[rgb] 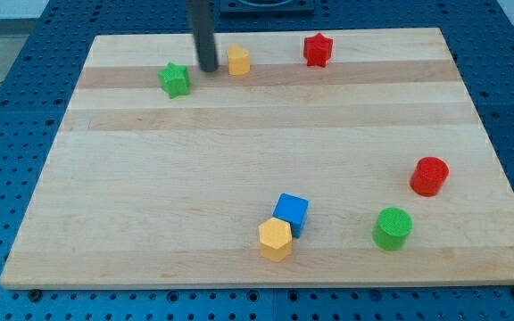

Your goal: Place the green star at the top of the yellow heart

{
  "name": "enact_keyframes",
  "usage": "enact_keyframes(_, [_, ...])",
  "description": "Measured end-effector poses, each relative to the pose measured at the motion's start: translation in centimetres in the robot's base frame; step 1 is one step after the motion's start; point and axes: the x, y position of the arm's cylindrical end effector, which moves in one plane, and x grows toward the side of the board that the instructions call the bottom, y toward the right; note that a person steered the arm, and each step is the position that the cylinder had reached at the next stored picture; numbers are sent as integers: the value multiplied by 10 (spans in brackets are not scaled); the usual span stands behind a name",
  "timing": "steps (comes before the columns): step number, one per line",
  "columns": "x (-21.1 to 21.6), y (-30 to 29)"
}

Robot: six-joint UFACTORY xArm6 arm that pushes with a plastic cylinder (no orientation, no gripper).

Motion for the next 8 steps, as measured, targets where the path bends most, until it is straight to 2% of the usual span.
enact_keyframes(1, [-8,21])
enact_keyframes(2, [-42,46])
enact_keyframes(3, [-35,86])
enact_keyframes(4, [-8,86])
enact_keyframes(5, [2,85])
enact_keyframes(6, [-25,85])
enact_keyframes(8, [13,71])
